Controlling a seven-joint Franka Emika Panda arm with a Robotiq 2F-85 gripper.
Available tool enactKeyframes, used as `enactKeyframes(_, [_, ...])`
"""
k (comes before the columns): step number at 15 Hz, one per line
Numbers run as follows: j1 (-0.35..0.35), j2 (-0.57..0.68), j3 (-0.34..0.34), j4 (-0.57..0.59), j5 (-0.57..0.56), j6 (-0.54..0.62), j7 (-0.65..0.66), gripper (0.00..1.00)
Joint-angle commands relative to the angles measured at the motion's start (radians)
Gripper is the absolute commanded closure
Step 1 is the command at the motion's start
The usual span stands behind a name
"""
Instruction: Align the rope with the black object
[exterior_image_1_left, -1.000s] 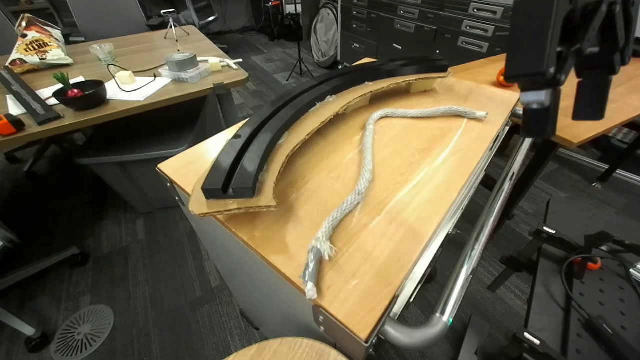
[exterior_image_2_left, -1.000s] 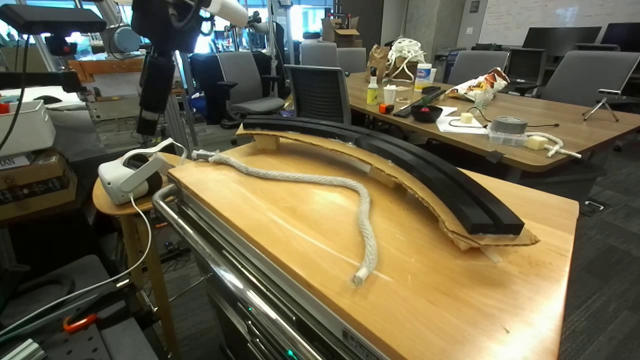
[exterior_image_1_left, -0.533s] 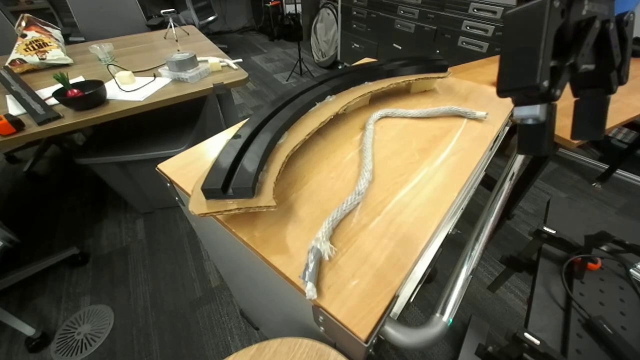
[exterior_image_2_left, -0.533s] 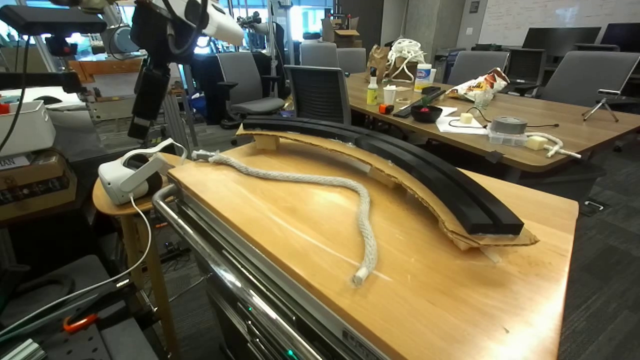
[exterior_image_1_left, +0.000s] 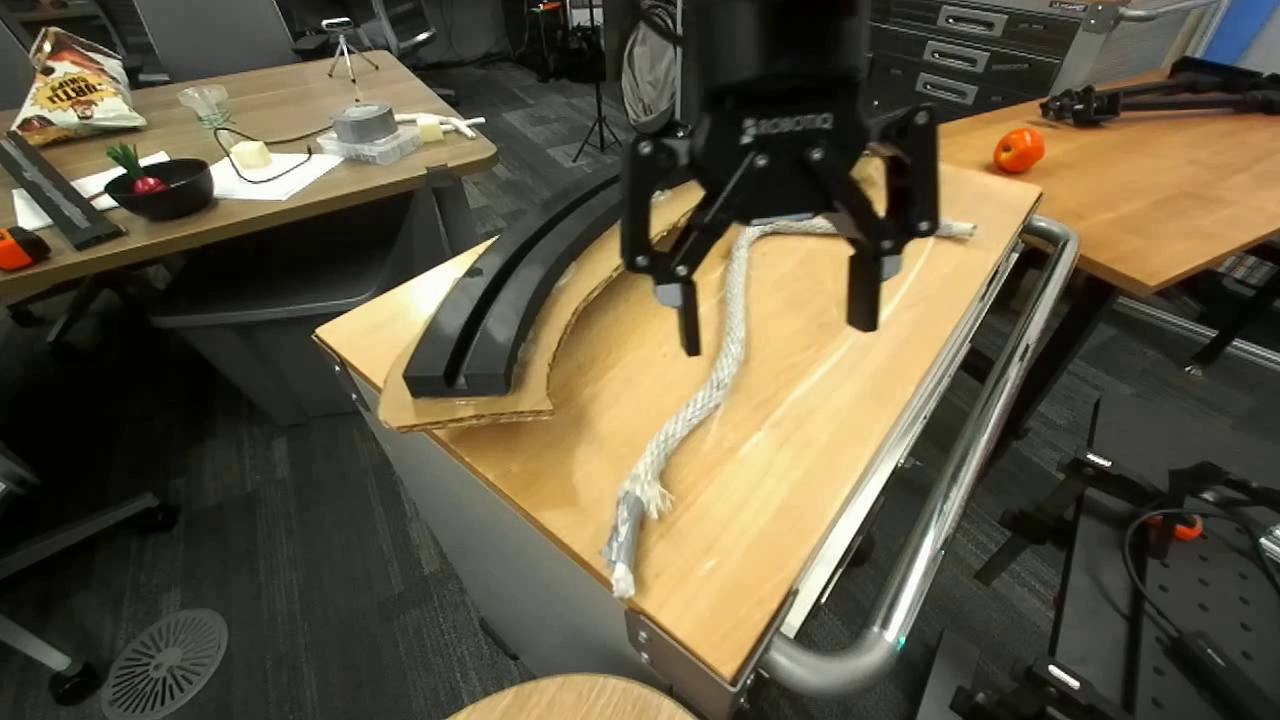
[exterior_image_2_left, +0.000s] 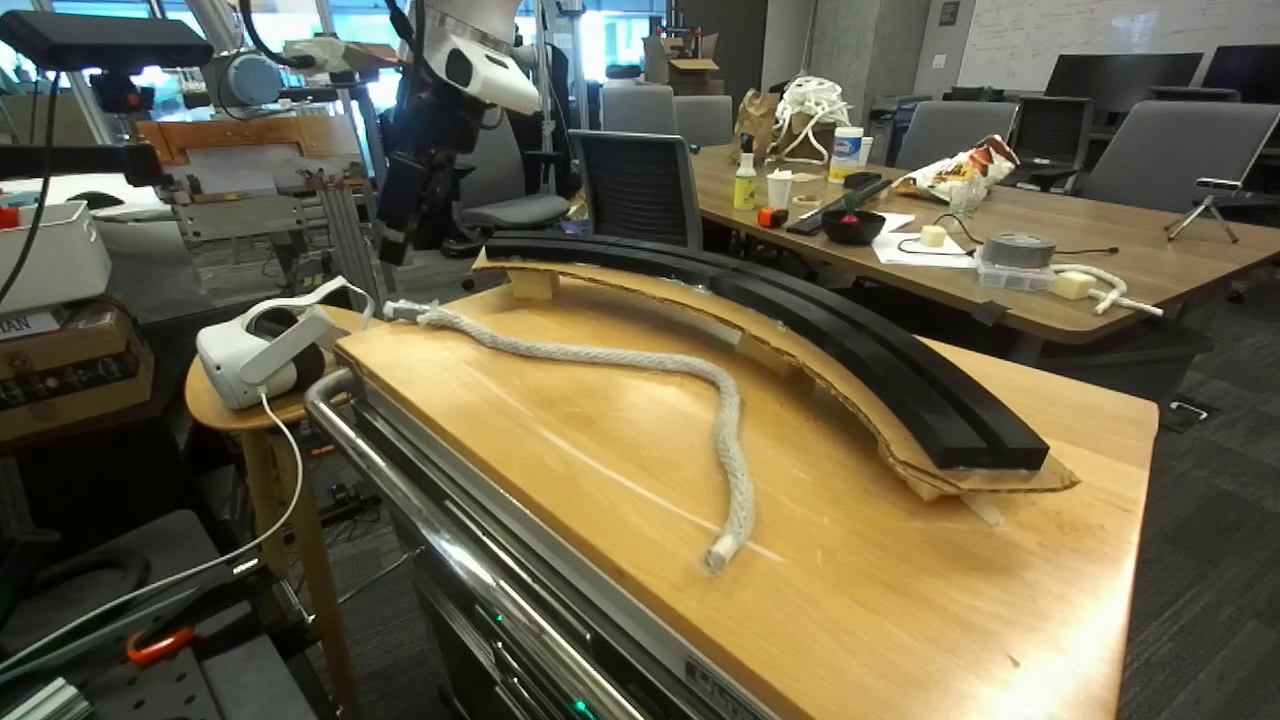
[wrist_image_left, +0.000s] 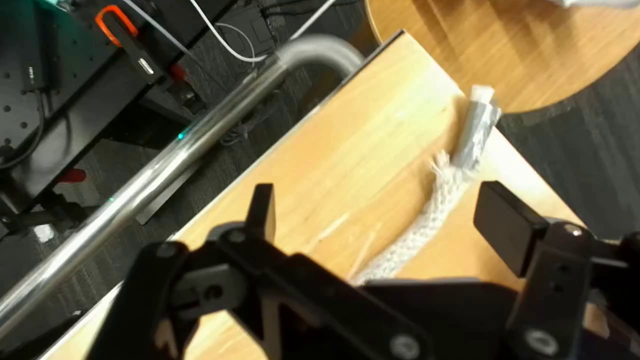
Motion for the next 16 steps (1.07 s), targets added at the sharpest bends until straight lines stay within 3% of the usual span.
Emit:
enactKeyframes(1, [0.059,0.156,-0.009,0.154,-0.138,0.044,0.259,0.0])
enactKeyframes(2, [0.048,0.09,-0.018,0.074,-0.076,0.033,0.142,0.0])
enactKeyframes(5, [0.068,0.156,-0.02,0.126,-0.116,0.048,0.224,0.0])
enactKeyframes(16, [0.105,0.229,-0.031,0.119,-0.203,0.126,0.251,0.0])
